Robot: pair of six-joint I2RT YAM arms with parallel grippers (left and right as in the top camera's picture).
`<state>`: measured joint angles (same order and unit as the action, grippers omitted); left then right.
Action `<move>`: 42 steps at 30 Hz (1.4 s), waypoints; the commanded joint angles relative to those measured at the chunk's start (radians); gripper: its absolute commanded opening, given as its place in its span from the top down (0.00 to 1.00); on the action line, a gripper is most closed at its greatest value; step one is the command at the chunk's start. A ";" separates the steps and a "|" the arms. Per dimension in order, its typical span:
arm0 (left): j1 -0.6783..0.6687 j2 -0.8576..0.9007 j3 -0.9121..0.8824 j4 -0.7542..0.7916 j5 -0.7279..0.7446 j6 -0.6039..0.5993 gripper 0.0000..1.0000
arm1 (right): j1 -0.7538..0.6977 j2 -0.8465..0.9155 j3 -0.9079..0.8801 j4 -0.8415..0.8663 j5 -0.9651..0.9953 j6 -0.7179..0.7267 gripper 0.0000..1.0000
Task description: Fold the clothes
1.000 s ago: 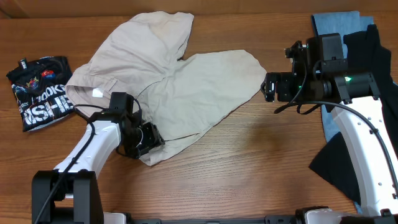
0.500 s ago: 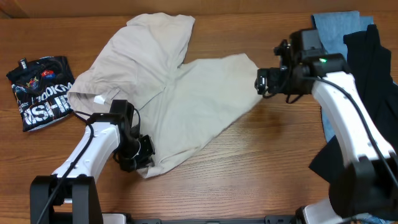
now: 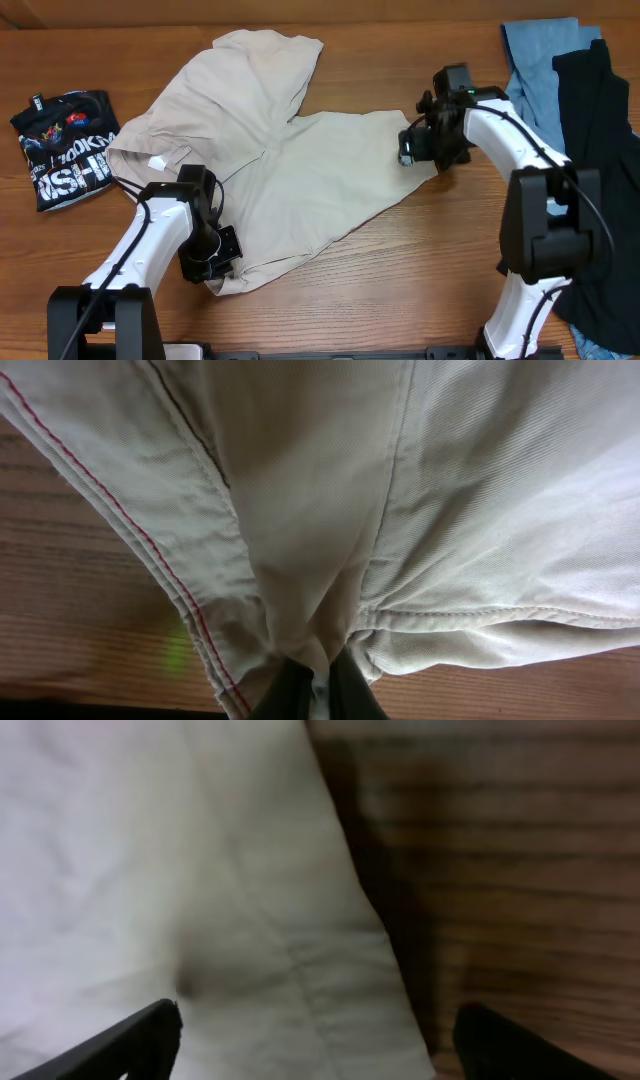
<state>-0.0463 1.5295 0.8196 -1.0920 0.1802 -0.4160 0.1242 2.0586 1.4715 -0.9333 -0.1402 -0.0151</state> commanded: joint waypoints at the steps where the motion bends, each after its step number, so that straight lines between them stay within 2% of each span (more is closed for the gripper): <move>1: -0.002 -0.017 -0.005 0.006 -0.034 0.009 0.96 | -0.007 0.020 0.007 -0.011 0.005 -0.007 0.34; 2: -0.002 -0.018 -0.005 0.014 -0.034 0.009 0.96 | -0.007 0.019 0.007 -0.016 0.005 -0.007 0.54; 3: -0.002 -0.020 -0.005 0.025 -0.034 0.009 0.96 | -0.008 0.019 0.007 -0.020 0.005 -0.007 0.82; 4: -0.002 -0.022 -0.005 0.038 -0.034 0.008 0.96 | -0.008 0.019 0.007 -0.025 0.005 -0.007 0.96; 6: 0.001 -0.027 0.003 0.068 -0.030 0.008 0.96 | -0.016 0.019 0.007 -0.037 0.018 0.006 0.96; 9: 0.002 -0.026 0.037 0.093 -0.026 0.009 0.96 | -0.052 0.018 0.009 -0.058 0.138 0.140 0.96; 15: 0.001 -0.026 0.172 0.072 -0.023 0.073 0.96 | -0.232 0.016 0.009 -0.167 0.214 0.305 0.96; 19: 0.000 -0.026 0.222 0.015 -0.005 0.072 0.96 | -0.333 0.016 0.009 -0.228 0.210 0.307 0.96; 23: 0.000 -0.026 0.222 -0.039 0.036 0.074 0.96 | -0.366 0.015 0.009 -0.274 0.206 0.298 0.96; 26: 0.000 -0.026 0.220 -0.129 -0.021 0.079 0.96 | -0.359 0.014 0.009 -0.309 0.206 0.295 0.96; 29: 0.002 -0.026 0.217 -0.263 -0.159 0.064 0.96 | -0.338 0.011 0.009 -0.342 0.189 0.273 0.96; 30: 0.002 -0.026 0.215 -0.276 -0.171 0.012 0.96 | -0.332 0.008 0.009 -0.354 0.188 0.273 0.96; 34: 0.002 -0.024 0.215 -0.292 -0.159 -0.005 0.96 | -0.309 -0.011 0.009 -0.398 0.187 0.264 0.96; 36: 0.002 -0.023 0.215 -0.299 -0.194 -0.037 0.96 | -0.304 -0.024 0.009 -0.410 0.168 0.245 0.93; 42: 0.003 -0.023 0.215 -0.331 -0.331 -0.197 0.96 | -0.304 -0.090 0.009 -0.435 0.148 0.242 0.70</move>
<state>-0.0502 1.5223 1.0348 -1.4105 0.0113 -0.5011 -0.1722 2.0472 1.4696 -1.3659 -0.0380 0.2371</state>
